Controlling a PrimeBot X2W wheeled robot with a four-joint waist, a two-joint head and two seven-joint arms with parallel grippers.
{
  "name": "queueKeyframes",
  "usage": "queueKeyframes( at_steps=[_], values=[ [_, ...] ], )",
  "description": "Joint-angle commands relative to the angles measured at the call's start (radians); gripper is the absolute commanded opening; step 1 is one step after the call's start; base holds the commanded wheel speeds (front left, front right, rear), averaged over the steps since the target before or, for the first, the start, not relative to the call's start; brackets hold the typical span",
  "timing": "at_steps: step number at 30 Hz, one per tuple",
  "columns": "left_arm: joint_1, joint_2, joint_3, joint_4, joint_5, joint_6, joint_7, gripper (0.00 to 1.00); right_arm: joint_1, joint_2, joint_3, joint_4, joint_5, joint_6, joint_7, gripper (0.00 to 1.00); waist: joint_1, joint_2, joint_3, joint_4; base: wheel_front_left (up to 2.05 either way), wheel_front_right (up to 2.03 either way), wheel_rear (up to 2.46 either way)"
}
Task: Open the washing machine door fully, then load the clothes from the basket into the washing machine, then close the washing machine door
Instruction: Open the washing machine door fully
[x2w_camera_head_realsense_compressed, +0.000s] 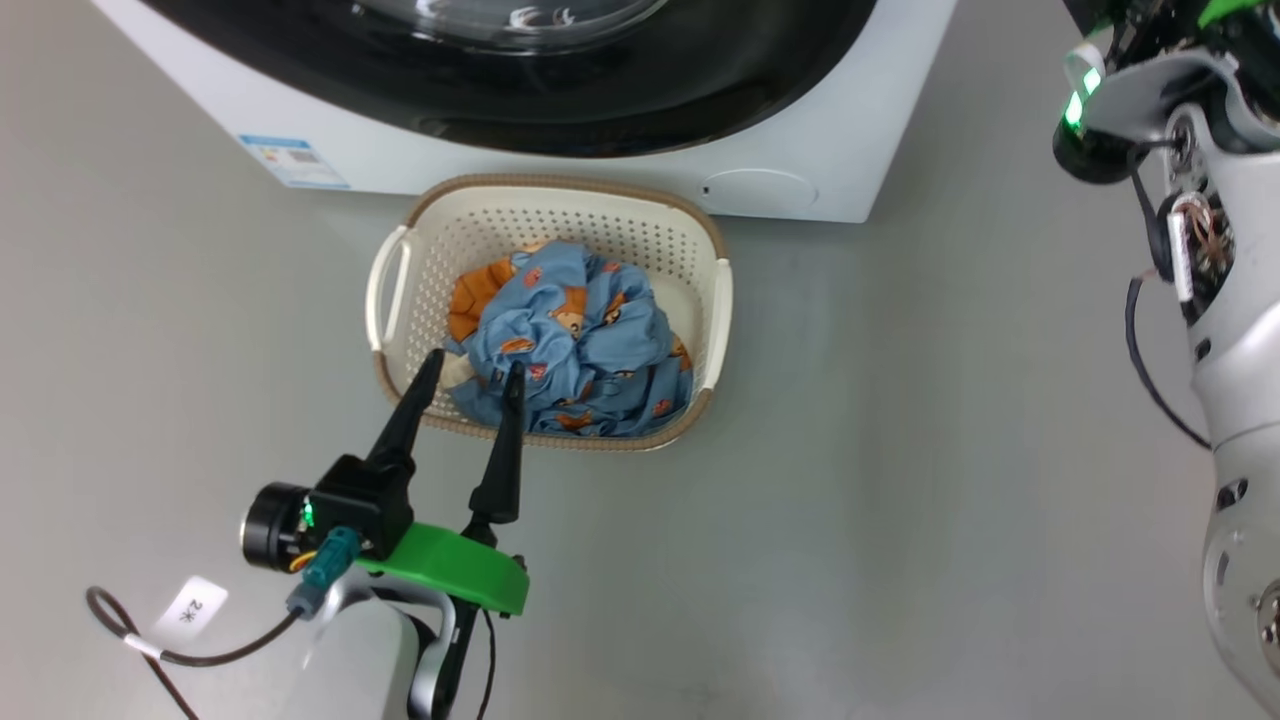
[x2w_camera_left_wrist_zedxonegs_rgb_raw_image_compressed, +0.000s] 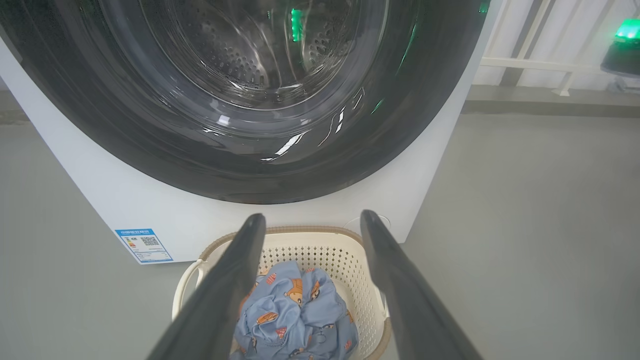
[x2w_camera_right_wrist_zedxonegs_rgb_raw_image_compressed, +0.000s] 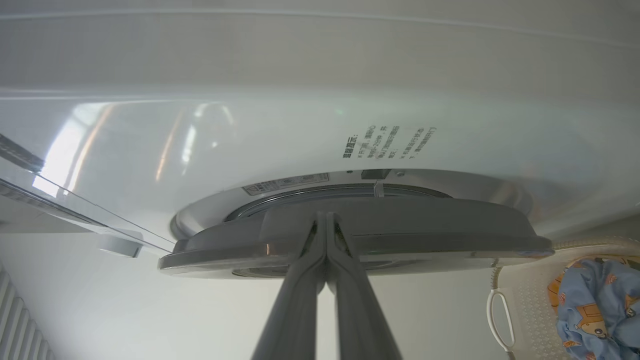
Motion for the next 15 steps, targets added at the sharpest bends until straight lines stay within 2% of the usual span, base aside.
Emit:
queueKeyframes(
  at_steps=[1,15],
  values=[
    [-0.021,0.015,0.024,-0.015,0.012,-0.004,-0.006,1.00,-0.051,0.013,0.021,-0.008,-0.019,0.005,-0.003,0.00,0.0000,-0.0001,0.015,0.020,0.00,0.00,0.00],
    [-0.040,0.002,0.004,-0.020,-0.001,-0.007,-0.006,1.00,-0.191,0.014,0.074,0.124,-0.087,0.005,-0.038,0.00,0.0000,-0.0001,0.058,0.072,0.00,0.00,0.00]
  ],
)
